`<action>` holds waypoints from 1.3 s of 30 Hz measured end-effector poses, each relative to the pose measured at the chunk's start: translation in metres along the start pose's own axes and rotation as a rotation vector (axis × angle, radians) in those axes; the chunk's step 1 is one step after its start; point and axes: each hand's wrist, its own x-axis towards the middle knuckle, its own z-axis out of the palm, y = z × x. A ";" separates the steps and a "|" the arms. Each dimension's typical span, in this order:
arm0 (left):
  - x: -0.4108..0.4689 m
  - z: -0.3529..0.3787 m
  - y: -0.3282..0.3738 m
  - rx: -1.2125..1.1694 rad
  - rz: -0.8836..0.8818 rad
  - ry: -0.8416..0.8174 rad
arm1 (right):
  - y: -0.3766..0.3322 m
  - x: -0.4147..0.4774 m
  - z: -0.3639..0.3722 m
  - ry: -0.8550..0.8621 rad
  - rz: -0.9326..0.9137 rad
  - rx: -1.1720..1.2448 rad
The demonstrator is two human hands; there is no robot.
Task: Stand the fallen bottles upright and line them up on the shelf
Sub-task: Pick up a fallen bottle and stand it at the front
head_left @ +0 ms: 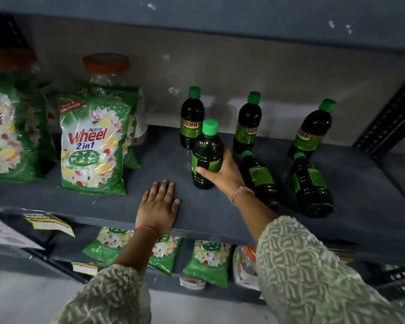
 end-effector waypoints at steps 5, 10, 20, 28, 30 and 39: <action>0.002 0.000 0.000 0.010 -0.013 -0.027 | -0.032 0.007 0.004 0.291 -0.085 -0.137; 0.001 -0.003 0.002 -0.007 -0.014 -0.024 | -0.045 0.010 0.003 0.222 -0.086 -0.175; 0.000 -0.003 0.001 -0.026 -0.013 -0.031 | -0.054 0.012 -0.008 0.136 -0.048 -0.061; 0.000 -0.004 0.001 -0.032 -0.016 -0.033 | -0.056 0.022 -0.021 0.052 0.002 -0.055; 0.000 -0.004 0.001 -0.032 -0.014 -0.033 | -0.058 0.023 -0.028 -0.051 0.050 0.022; 0.000 -0.003 0.001 -0.016 -0.008 -0.030 | -0.041 0.022 -0.027 -0.048 0.061 0.003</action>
